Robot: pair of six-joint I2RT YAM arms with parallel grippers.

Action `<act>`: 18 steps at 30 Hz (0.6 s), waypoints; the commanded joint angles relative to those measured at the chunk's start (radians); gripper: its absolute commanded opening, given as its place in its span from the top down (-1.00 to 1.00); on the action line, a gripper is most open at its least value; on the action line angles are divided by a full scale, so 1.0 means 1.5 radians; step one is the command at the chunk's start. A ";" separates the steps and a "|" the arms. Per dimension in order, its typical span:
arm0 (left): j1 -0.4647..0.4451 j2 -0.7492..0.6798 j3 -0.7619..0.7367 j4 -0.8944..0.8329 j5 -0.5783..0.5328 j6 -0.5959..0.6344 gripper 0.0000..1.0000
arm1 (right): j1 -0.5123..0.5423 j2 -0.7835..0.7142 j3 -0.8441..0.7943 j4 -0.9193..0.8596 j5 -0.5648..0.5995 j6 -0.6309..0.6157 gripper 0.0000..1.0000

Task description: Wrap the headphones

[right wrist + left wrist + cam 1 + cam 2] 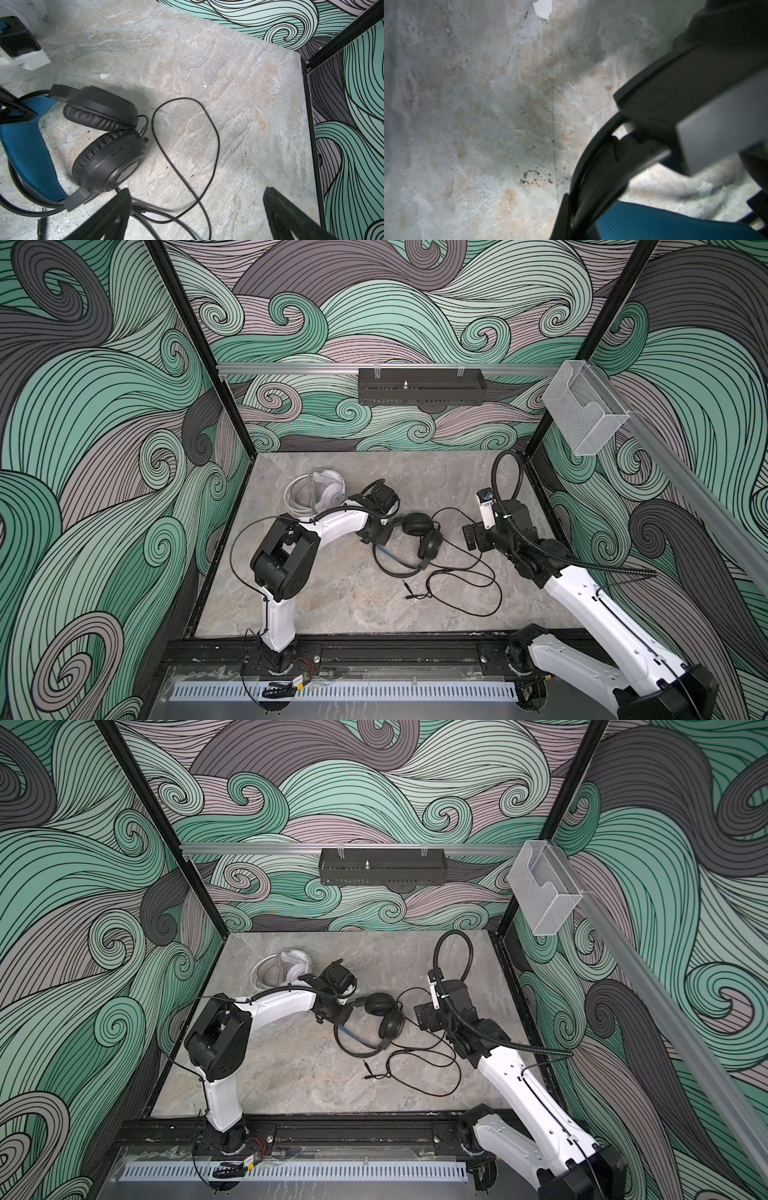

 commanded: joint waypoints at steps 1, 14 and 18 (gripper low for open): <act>0.014 0.023 0.041 -0.027 -0.002 0.068 0.92 | 0.001 0.014 0.025 0.003 -0.010 0.009 -0.99; 0.008 0.010 0.139 -0.096 -0.091 -0.159 -0.53 | 0.001 0.010 0.025 -0.005 -0.005 0.008 -0.99; -0.015 -0.046 0.067 -0.137 -0.069 -0.308 -0.61 | 0.002 0.017 0.029 0.003 -0.008 0.011 -0.99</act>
